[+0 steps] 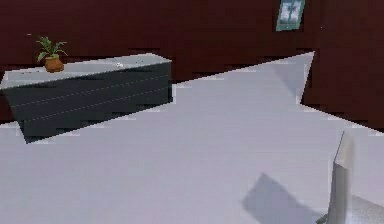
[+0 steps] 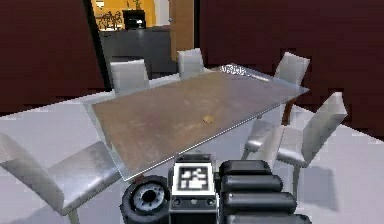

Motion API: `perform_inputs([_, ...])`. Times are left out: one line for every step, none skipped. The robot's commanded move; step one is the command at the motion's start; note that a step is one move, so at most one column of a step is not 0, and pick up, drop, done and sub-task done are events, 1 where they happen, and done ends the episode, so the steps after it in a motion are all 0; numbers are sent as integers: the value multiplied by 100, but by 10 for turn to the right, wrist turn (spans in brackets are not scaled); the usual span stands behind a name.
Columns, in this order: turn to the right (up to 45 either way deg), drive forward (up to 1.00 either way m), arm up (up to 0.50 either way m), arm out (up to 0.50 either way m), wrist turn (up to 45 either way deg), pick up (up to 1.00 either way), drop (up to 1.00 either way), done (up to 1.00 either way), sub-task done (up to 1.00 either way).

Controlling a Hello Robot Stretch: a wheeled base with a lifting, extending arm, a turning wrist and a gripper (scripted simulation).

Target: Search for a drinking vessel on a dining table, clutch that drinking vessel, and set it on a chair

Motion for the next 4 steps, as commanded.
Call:
perform_inputs([0,0,0,48,0,0,0,0,0])
perform_inputs([0,0,0,0,450,0,0,0,0])
perform_inputs([0,0,0,0,450,0,0,0,0])
perform_inputs([0,0,0,0,450,0,0,0,0])
